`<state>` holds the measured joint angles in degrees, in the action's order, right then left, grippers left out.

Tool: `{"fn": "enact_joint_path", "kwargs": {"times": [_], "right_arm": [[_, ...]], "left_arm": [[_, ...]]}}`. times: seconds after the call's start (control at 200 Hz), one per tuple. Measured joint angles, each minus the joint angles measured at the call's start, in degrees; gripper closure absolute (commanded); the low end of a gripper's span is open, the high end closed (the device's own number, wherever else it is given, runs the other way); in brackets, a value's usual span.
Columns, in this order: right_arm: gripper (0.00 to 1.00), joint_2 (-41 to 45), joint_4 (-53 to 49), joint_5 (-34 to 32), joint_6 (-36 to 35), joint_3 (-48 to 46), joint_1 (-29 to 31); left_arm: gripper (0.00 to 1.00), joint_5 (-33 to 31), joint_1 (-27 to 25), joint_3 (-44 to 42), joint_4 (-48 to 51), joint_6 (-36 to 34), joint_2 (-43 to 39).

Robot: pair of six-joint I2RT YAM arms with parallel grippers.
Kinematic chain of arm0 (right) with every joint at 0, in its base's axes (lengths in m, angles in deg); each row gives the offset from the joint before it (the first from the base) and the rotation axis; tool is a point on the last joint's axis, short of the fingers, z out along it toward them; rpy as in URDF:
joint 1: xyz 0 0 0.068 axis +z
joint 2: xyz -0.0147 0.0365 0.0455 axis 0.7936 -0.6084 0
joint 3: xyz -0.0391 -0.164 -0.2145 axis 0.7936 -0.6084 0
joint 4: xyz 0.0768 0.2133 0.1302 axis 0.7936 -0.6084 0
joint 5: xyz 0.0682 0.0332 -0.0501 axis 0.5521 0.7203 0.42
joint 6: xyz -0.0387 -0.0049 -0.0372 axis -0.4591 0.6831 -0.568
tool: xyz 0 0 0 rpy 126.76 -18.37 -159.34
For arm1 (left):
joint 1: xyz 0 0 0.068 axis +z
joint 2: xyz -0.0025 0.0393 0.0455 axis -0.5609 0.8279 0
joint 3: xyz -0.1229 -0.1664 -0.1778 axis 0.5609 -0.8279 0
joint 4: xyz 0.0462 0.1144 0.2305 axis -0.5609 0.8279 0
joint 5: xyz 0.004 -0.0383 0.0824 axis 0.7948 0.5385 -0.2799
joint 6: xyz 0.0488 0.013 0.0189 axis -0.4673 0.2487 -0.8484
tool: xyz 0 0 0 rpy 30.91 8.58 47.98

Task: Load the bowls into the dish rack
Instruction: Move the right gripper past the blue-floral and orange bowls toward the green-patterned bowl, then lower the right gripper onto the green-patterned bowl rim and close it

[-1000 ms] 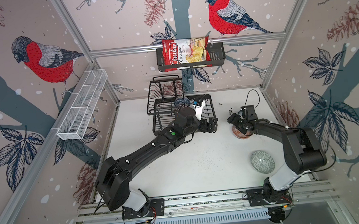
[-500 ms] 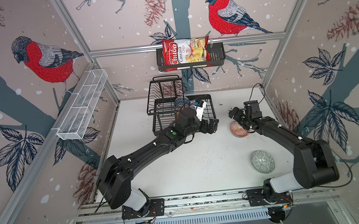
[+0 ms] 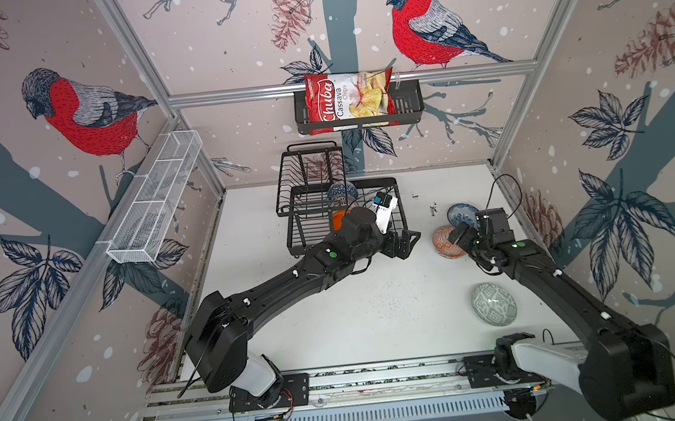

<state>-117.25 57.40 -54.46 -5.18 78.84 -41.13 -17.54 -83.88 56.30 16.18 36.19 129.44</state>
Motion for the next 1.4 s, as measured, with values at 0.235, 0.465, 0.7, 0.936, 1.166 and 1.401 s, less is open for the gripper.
{"fn": "enact_joint_path", "kwargs": {"times": [0.235,0.465,0.7,0.936,1.166,1.401], "right_arm": [[0.0,4.5,-4.8,-1.3,3.1,-5.2,2.6],[0.0,8.3,-9.3,-4.9,5.7,-7.1,5.7],[0.0,10.7,-11.4,-6.0,7.5,-8.7,6.1],[0.0,11.7,-11.0,-5.2,7.8,-12.9,6.2],[0.0,11.7,-7.7,-3.9,7.9,-15.8,6.2],[0.0,9.8,-3.4,-2.1,7.4,-16.4,6.3]], "left_arm": [[0.02,0.1,-0.2,0.0,0.0,0.1,-0.5],[0.02,0.2,-0.2,0.0,0.0,0.3,-0.9],[0.02,0.2,-0.2,0.0,0.0,0.3,-1.2],[0.02,0.1,-0.3,0.0,0.0,0.3,-1.2],[0.02,0.1,-0.3,0.0,0.0,0.3,-1.2],[0.02,0.1,-0.3,0.0,0.0,0.3,-1.0]]}}
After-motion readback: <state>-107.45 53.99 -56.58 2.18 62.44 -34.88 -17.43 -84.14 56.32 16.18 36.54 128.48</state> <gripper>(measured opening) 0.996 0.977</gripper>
